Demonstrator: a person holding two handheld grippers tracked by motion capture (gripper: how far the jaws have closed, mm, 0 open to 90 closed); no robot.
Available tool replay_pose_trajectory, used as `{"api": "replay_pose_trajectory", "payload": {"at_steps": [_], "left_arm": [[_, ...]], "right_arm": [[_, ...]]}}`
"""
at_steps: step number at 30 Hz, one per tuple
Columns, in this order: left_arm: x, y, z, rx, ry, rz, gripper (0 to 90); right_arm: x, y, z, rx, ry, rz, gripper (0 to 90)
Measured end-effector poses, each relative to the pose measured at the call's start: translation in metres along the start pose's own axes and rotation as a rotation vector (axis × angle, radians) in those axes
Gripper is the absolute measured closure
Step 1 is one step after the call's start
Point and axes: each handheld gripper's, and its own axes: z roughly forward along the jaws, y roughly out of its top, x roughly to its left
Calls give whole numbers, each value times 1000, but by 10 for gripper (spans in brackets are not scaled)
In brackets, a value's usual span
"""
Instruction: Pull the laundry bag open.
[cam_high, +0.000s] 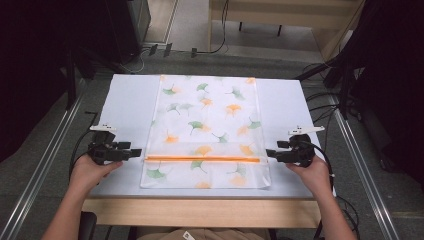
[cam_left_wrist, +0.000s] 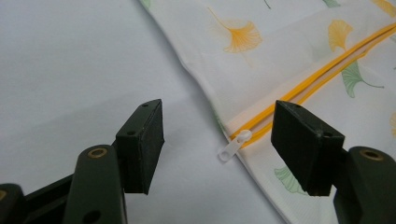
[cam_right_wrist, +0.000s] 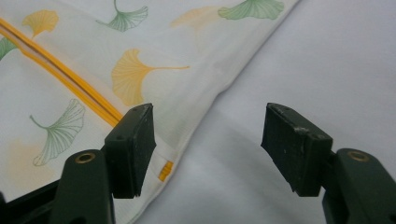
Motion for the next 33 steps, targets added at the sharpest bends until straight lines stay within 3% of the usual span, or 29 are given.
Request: {"api": "replay_pose_trajectory", "payload": {"at_steps": [5, 19, 33], "left_arm": [[8, 0, -3, -26, 6, -27, 309], [21, -4, -5, -69, 110, -26, 288], [21, -8, -6, -64, 123, -38, 288]], "right_arm": [[-9, -3, -5, -15, -12, 29, 349], [-30, -7, -4, -45, -90, 49, 317], [-30, -2, 3, -33, -96, 37, 316]]}}
